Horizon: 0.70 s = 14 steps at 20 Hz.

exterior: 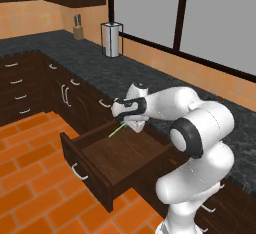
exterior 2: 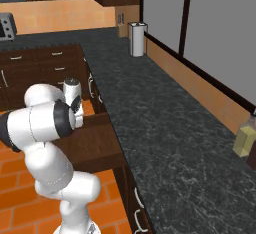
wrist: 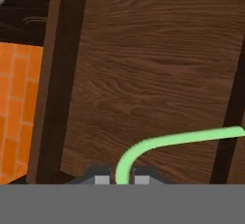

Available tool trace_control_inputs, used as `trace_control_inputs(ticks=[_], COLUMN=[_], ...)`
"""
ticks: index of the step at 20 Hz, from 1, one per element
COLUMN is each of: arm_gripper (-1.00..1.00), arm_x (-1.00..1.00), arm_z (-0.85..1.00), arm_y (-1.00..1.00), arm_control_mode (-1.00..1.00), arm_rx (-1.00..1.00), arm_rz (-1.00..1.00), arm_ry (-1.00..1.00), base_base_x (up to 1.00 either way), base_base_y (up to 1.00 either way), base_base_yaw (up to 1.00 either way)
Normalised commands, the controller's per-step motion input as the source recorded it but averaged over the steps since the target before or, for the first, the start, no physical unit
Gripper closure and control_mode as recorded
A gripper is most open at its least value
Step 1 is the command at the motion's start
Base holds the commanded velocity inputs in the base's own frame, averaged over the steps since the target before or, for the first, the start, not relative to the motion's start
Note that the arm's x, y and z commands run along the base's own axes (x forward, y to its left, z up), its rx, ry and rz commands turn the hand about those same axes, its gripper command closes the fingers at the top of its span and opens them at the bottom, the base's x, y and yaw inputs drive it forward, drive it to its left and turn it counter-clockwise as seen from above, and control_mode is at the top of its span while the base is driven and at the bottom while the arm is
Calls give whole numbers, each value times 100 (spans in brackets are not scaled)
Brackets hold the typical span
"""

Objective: Take a straw from the drawer in front and place it inside the glass cup on the dining counter.

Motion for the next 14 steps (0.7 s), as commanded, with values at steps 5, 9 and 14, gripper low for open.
trace_control_inputs(ticks=[5, 9, 14], arm_gripper=[100, 100, 100], arm_x=[-43, -81, -87], arm_z=[100, 95, 52], arm_y=[-9, -27, -35], arm_control_mode=[-100, -100, -100], arm_rx=[-24, -19, -3], arm_rz=[31, 44, 40], arm_ry=[-1, -11, -9], base_base_x=[0, 0, 0], base_base_y=[0, 0, 0], base_base_yaw=[0, 0, 0])
